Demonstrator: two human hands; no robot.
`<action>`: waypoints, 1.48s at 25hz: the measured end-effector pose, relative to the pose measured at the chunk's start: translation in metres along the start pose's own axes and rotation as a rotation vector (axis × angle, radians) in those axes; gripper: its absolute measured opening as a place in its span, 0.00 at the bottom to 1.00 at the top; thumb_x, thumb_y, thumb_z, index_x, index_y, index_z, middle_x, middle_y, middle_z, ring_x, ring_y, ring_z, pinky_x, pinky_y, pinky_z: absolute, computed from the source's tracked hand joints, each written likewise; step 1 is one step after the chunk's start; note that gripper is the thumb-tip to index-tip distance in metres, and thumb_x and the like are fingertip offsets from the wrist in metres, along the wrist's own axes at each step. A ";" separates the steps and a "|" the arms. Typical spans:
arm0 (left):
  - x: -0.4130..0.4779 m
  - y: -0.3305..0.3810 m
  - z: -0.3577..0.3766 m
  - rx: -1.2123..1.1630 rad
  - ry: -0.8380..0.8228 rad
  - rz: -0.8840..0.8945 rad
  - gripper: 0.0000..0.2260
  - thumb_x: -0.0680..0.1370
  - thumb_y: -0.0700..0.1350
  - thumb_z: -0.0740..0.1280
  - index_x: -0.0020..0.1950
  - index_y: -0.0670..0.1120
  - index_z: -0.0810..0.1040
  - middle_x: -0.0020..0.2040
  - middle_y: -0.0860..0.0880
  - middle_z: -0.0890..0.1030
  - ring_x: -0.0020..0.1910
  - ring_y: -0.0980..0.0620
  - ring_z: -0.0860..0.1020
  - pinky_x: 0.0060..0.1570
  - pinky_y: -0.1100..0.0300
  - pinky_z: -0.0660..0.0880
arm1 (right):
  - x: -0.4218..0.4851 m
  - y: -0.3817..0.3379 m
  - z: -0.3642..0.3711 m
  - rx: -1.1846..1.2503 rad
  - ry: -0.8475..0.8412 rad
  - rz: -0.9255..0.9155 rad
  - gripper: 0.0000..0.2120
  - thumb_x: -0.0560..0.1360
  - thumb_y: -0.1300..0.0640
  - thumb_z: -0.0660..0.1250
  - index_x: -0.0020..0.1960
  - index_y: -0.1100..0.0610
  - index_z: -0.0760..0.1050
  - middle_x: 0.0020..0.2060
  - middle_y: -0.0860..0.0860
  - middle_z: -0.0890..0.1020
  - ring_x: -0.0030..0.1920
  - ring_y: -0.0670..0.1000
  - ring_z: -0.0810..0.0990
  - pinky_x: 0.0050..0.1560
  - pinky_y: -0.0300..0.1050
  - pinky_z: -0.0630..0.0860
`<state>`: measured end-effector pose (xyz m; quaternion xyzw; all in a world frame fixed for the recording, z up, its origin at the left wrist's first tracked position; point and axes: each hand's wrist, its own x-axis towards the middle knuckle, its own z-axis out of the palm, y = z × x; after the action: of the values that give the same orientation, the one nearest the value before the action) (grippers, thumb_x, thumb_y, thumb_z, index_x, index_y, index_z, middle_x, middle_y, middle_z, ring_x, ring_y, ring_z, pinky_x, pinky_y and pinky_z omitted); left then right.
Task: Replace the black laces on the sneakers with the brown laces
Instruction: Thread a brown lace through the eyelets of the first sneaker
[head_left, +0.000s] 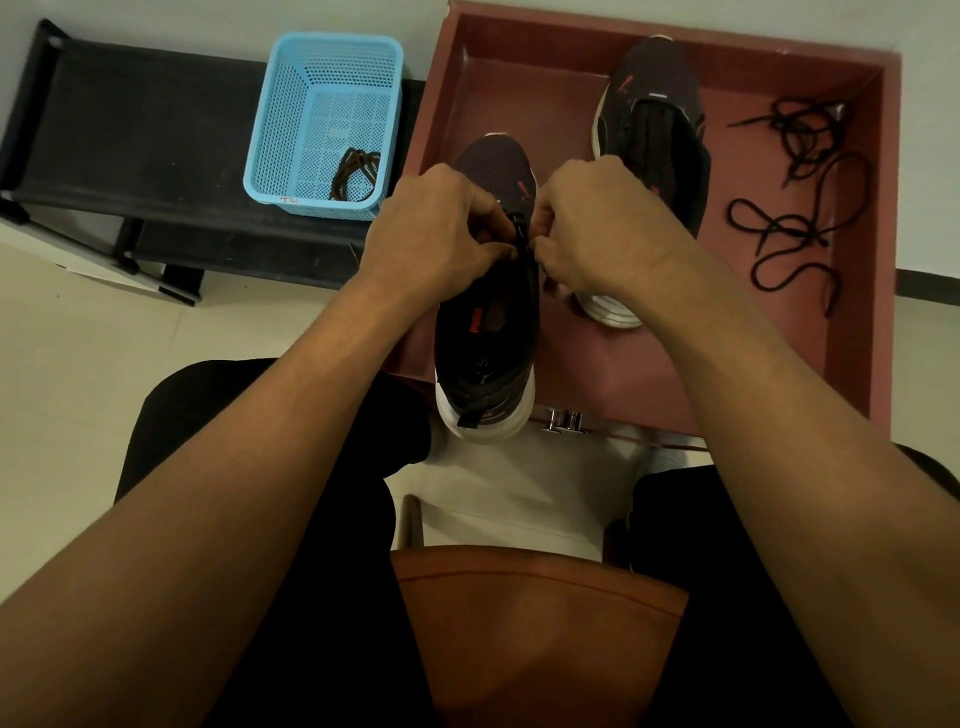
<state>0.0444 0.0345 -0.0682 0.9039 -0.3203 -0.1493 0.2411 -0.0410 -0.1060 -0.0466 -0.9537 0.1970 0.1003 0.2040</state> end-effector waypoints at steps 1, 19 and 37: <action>0.000 0.000 0.000 0.005 -0.003 0.002 0.09 0.73 0.52 0.80 0.53 0.57 0.88 0.41 0.58 0.81 0.45 0.56 0.81 0.52 0.55 0.80 | -0.002 -0.003 -0.001 -0.044 -0.038 -0.002 0.07 0.79 0.59 0.70 0.43 0.56 0.75 0.43 0.57 0.81 0.40 0.57 0.84 0.43 0.49 0.83; -0.003 -0.010 -0.020 0.087 0.030 0.128 0.18 0.68 0.49 0.81 0.54 0.51 0.81 0.51 0.51 0.76 0.49 0.52 0.76 0.50 0.60 0.71 | -0.013 -0.002 -0.017 -0.119 -0.270 0.000 0.06 0.80 0.57 0.72 0.54 0.58 0.81 0.31 0.50 0.82 0.31 0.47 0.83 0.36 0.44 0.80; -0.017 -0.013 -0.021 0.340 0.027 -0.277 0.19 0.70 0.62 0.74 0.47 0.47 0.83 0.48 0.44 0.80 0.52 0.40 0.79 0.44 0.49 0.71 | -0.020 -0.005 -0.011 -0.297 -0.381 -0.064 0.16 0.73 0.65 0.76 0.36 0.55 0.69 0.34 0.53 0.77 0.32 0.50 0.79 0.34 0.44 0.75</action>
<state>0.0467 0.0617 -0.0551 0.9688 -0.2103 -0.1128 0.0664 -0.0558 -0.0993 -0.0294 -0.9428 0.1077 0.2999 0.0983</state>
